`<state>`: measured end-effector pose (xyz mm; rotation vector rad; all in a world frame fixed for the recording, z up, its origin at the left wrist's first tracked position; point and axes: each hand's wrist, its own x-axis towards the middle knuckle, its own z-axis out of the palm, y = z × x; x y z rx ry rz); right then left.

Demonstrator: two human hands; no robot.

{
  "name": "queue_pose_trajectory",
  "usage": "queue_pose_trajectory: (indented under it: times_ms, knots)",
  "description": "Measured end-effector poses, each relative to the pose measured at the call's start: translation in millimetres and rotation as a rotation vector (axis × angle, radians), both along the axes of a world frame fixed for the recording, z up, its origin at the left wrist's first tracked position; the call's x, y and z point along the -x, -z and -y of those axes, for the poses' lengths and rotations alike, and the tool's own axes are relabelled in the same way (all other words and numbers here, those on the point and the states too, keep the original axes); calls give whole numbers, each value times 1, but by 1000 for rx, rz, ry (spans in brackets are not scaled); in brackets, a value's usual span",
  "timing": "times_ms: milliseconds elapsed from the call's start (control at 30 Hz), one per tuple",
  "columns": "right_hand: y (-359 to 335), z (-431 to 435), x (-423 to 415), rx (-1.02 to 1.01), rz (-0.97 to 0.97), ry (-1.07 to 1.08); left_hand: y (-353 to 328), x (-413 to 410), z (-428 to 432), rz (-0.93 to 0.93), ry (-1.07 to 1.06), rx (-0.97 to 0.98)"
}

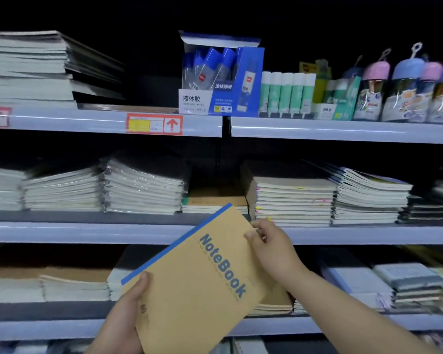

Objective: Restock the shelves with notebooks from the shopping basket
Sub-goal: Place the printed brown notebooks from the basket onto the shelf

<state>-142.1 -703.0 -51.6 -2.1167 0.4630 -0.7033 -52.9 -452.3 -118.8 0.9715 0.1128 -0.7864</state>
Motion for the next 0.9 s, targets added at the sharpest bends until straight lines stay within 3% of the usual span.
queue_pose_trajectory:
  times_ms: [200, 433, 567, 767, 900]
  knots:
    - [-3, -2, -1, 309, 65, 83, -18, -6, 11, 15, -180, 29]
    - [-1, -6, 5, 367, 106, 124, -31, -9, 25, -82, -283, 36]
    - [-1, -15, 8, 403, 133, 89, -36, -9, 32, -119, -358, 149]
    - [-3, -46, 18, 535, 169, -110, -46, -7, 44, -133, -403, 219]
    - [-6, -69, 27, 750, 62, -365, -60, -7, 55, -176, -438, 264]
